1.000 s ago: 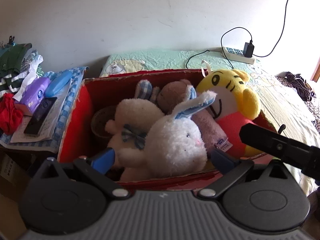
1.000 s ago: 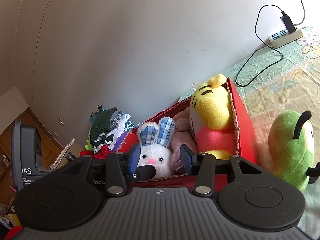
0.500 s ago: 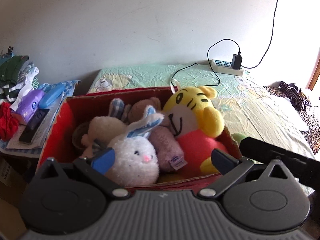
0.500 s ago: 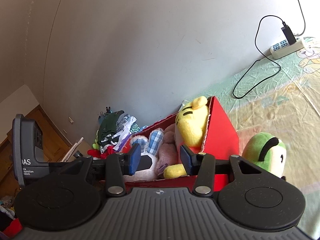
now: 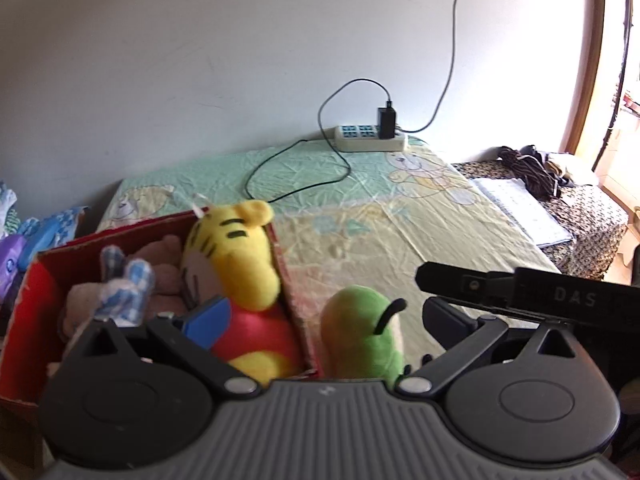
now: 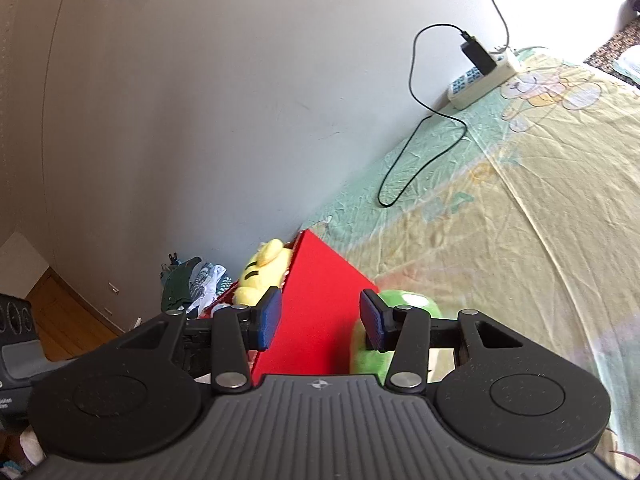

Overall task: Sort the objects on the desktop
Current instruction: 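Move the right gripper out of the box to the green plush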

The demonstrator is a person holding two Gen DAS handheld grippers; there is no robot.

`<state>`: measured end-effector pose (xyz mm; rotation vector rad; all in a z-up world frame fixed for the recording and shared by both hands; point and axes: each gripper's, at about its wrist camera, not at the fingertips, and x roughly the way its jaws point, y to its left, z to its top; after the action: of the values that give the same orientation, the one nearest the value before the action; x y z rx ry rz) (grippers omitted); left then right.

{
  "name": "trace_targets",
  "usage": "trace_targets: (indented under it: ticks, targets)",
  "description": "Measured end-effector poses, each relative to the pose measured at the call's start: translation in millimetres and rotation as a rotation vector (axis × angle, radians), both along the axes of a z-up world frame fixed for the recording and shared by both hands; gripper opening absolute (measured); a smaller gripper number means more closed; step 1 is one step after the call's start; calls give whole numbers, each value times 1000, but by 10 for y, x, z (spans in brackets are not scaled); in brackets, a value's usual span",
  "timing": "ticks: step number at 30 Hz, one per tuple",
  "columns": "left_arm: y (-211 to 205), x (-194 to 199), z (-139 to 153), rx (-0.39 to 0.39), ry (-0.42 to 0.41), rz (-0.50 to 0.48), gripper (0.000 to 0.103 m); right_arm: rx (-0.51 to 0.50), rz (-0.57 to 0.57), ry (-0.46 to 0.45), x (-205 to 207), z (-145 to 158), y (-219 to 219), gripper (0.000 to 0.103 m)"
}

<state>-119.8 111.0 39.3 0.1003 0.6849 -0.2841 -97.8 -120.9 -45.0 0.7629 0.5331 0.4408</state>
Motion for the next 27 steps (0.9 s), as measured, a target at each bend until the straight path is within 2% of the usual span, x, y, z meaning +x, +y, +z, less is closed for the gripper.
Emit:
trace_targets:
  ticks: [7,11,16,22,27]
  targets:
    - [-524,42,-212,32,35,-89,102,57,-28,125,155,-292,-322,48]
    - [-720,137,-398,74,71,-93,102,105,-6,197,235,-509,-453,47]
    - [-840,274,-597,99,124,-76,102,196,62,262,388,-763,-568,39]
    - [-946,405,-836,131,169,-27,102,242,182,276,601,-937,-554,39]
    - [-1070,362,-948,238,114,19,102,241,315,246,732,-992,-443,39]
